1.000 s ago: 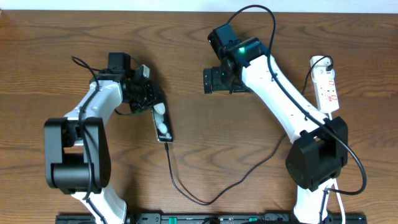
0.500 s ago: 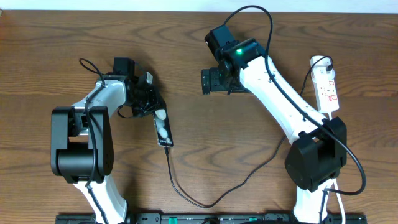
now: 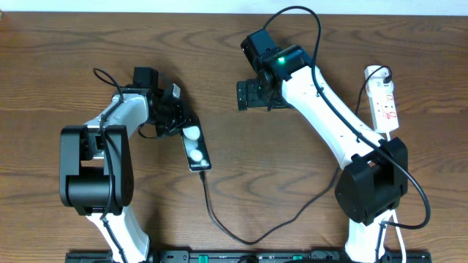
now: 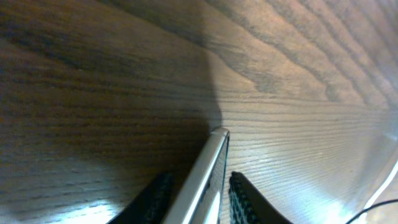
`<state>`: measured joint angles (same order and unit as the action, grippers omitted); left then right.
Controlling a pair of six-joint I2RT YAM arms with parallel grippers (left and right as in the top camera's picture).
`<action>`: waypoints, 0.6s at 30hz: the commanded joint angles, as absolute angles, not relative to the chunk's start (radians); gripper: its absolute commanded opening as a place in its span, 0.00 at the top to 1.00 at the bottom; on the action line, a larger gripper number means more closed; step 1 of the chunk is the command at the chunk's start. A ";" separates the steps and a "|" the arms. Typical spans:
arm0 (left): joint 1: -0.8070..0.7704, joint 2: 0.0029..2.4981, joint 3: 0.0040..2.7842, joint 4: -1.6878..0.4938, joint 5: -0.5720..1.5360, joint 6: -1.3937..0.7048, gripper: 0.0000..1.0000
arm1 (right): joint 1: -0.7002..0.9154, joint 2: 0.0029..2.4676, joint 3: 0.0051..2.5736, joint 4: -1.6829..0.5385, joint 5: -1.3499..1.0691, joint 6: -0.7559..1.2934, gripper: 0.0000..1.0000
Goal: Plug charger to phone and switch on socket
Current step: 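Lower the phone onto the table with the left gripper and release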
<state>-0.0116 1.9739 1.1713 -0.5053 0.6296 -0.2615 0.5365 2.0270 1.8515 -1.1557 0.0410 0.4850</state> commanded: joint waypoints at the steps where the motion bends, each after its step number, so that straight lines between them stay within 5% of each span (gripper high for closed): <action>1: -0.013 1.981 1.179 -0.514 0.601 -0.255 0.62 | 0.541 1.998 1.872 -1.155 0.054 0.482 0.01; 18: -0.013 1.981 1.179 -0.640 0.248 -0.255 0.44 | 0.549 1.998 1.872 -1.151 0.054 0.481 0.01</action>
<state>-0.0170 1.9427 1.2030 -0.6224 0.4191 -0.2615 0.5419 2.0270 1.8515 -1.1534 0.0414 0.4850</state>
